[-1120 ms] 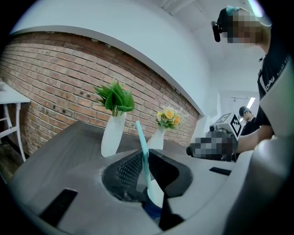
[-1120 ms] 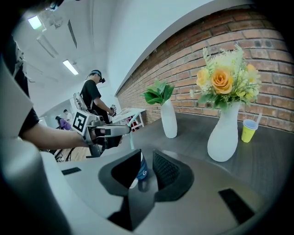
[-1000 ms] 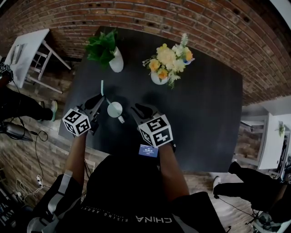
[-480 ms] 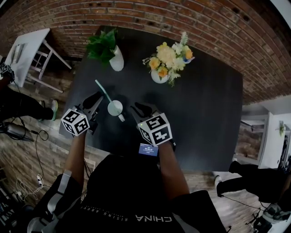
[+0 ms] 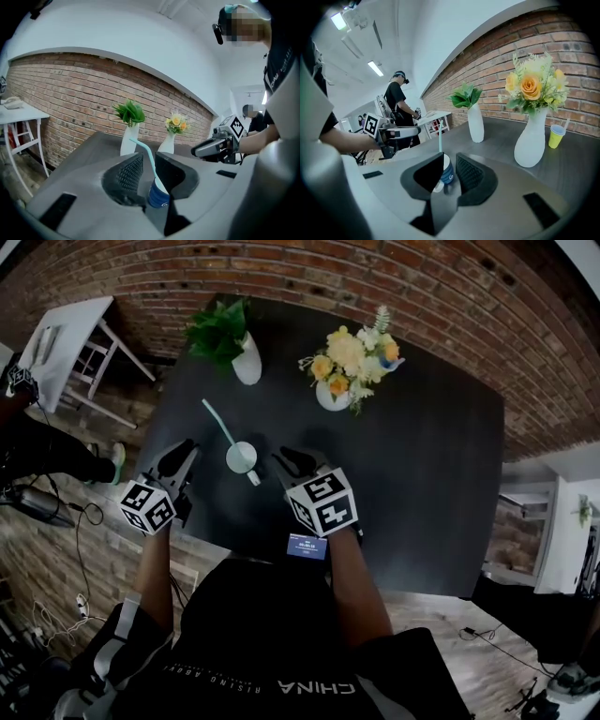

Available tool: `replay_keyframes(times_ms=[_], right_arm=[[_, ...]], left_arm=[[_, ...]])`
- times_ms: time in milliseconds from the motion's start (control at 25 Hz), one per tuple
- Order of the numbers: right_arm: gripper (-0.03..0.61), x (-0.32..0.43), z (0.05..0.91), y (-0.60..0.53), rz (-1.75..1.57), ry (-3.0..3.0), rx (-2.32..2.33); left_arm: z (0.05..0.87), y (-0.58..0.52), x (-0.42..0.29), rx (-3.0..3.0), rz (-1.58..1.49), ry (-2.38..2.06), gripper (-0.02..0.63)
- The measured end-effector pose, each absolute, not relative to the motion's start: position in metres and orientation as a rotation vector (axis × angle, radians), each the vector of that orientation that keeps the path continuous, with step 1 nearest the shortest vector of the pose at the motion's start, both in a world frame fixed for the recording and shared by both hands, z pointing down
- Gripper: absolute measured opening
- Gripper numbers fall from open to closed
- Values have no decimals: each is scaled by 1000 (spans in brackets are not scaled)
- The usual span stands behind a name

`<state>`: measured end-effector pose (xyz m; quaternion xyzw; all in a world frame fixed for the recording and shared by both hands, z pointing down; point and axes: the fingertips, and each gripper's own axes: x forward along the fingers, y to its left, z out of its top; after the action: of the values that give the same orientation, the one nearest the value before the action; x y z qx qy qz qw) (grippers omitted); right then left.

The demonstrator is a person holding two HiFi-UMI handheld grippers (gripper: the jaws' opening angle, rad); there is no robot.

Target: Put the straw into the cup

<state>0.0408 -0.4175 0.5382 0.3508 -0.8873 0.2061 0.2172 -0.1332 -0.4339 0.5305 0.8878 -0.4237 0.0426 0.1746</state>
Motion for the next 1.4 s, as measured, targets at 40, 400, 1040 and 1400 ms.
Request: replay_keyframes(times_ms=[40, 400, 1040, 1400], right_arm=[[80, 41, 536, -416, 564, -2459, 967], [80, 45, 510, -404, 505, -2494, 919], [77, 55, 520, -328, 544, -2567, 815], [77, 57, 525, -292, 558, -2568, 828]], left_arm=[[530, -429, -134, 2518, 135, -1209, 81], [518, -388, -102, 2595, 251, -1139, 12], [521, -299, -25, 2639, 343, -1008, 3], [532, -257, -18, 2621, 350, -974, 3]])
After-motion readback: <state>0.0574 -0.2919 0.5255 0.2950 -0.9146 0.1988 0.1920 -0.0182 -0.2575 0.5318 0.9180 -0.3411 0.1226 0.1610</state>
